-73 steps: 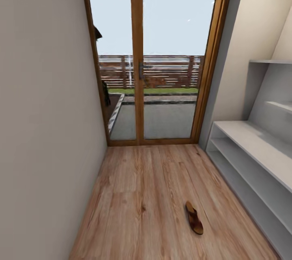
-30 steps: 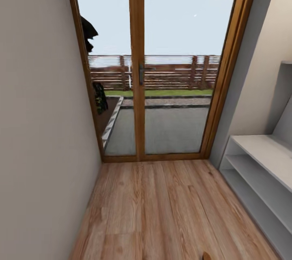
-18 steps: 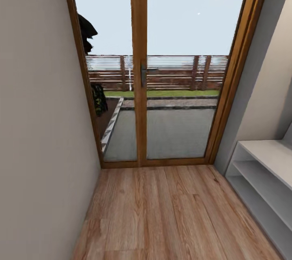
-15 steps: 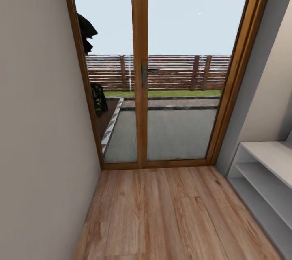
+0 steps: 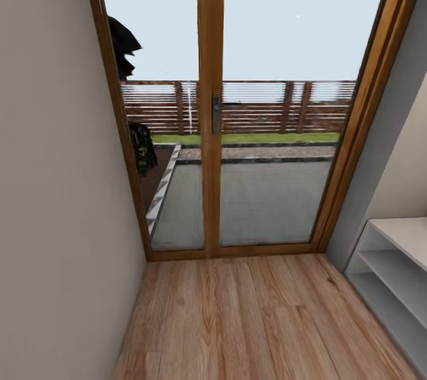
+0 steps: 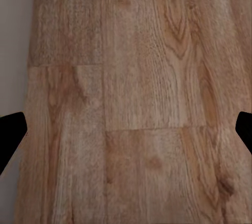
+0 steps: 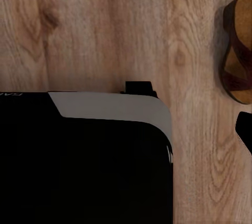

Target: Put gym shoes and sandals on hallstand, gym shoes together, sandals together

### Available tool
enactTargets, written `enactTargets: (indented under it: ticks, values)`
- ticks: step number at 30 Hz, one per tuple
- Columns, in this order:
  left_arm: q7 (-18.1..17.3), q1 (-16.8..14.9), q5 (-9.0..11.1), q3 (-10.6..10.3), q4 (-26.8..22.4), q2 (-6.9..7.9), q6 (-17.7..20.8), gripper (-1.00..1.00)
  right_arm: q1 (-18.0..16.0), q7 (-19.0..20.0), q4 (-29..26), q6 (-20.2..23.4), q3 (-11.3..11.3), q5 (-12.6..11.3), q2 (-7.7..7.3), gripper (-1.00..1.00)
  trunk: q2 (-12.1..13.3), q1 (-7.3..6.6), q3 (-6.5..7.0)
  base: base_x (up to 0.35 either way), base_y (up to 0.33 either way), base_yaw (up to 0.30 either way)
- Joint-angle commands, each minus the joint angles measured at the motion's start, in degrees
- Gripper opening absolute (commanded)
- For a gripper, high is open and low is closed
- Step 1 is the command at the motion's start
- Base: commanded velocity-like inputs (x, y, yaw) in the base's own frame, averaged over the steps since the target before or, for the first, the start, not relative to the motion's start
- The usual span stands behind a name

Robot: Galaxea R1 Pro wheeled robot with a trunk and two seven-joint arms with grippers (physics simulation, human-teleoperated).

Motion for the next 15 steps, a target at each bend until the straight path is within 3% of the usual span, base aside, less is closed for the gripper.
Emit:
enactTargets:
  ticks: [1,9,15]
  values:
    - [0.0,0.0,0.0,0.0,0.0,0.00,-0.2,1.00,0.0,0.0,0.0,0.0,0.0,0.0,0.00,1.00,0.0,0.03,-0.03,0.348,0.095,-0.137]
    - [0.0,0.0,0.0,0.0,0.0,0.00,-0.2,1.00,0.0,0.0,0.0,0.0,0.0,0.0,-0.03,1.00,0.0,0.03,0.22,0.304,0.068,-0.204]
    - [0.0,0.0,0.0,0.0,0.0,0.00,-0.2,1.00,0.0,0.0,0.0,0.0,0.0,0.0,-0.03,1.00,0.0,0.03,0.43,0.075,0.008,-0.232]
